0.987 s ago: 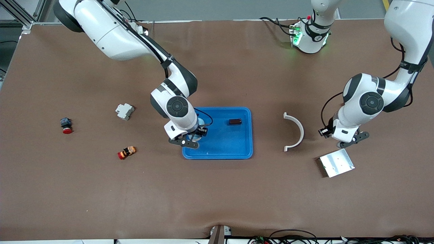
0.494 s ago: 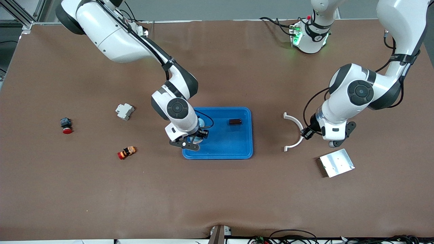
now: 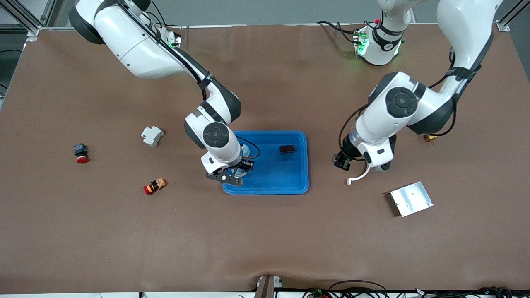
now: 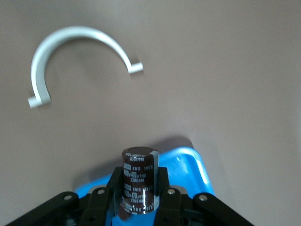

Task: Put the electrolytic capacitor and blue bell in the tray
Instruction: 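Carry the second capacitor and bell over the blue tray, then lower the capacitor with the left gripper while the right gripper releases the bell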

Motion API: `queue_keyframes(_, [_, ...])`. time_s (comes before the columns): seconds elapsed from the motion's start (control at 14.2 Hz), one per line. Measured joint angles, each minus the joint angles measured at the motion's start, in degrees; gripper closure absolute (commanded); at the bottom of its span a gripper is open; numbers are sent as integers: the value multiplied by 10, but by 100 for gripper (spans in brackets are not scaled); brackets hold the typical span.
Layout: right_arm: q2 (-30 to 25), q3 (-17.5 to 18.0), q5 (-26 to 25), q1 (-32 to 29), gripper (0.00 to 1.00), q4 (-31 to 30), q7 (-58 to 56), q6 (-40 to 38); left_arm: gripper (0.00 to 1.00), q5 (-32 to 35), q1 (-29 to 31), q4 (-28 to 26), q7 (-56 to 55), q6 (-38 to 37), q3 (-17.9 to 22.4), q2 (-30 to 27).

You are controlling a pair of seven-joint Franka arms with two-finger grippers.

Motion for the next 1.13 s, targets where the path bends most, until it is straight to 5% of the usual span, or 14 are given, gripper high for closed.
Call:
queue_keyframes(0.07, [0, 0, 0, 0, 0, 0, 0, 0, 100, 0, -15, 11, -26, 0, 5, 11])
queue_keyframes(0.21, [0, -1, 0, 0, 0, 2, 0, 0, 100, 1, -62, 36, -73, 0, 40, 30])
queue_keyframes(0.71, [-15, -3, 0, -42, 0, 19, -30, -15, 100, 2, -318, 134, -199, 0, 249, 100])
queue_keyframes(1.13, [-107, -1, 2, -126, 0, 20, -160, -139, 100, 2, -397, 172, -218, 0, 313, 143])
